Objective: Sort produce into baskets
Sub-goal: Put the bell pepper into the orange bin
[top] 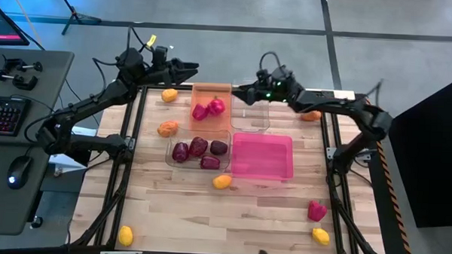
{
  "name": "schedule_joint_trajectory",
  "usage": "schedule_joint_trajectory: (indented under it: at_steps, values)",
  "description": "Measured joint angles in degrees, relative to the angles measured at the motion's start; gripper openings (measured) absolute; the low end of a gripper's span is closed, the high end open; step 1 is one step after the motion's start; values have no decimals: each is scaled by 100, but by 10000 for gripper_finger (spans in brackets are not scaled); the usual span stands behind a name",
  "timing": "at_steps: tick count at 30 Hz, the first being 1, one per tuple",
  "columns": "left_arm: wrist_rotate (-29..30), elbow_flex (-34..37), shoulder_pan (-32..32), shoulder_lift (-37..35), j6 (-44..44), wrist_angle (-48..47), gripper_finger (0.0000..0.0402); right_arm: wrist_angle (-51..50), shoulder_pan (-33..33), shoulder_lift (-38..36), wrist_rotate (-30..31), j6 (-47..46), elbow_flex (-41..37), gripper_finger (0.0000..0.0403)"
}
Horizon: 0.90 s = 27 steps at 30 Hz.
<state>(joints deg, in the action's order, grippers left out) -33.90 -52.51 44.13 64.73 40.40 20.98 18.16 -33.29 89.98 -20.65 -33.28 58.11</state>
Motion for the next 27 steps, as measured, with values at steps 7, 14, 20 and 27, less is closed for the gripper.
schedule_joint_trajectory:
  at_steps: [7,14,20,27]
  values:
    - [231,0,-229,2,-179,-19,353,-2251,-201,-1193,345,900,0,399]
    - [500,0,-396,128,-156,-21,353,-4497,366,-1859,1091,1169,2,399]
    - [416,0,-685,466,83,-123,353,-6129,1103,-1954,1125,1114,0,399]
    - [-415,0,-896,620,116,-106,353,-7483,2480,-2425,1554,-387,0,399]
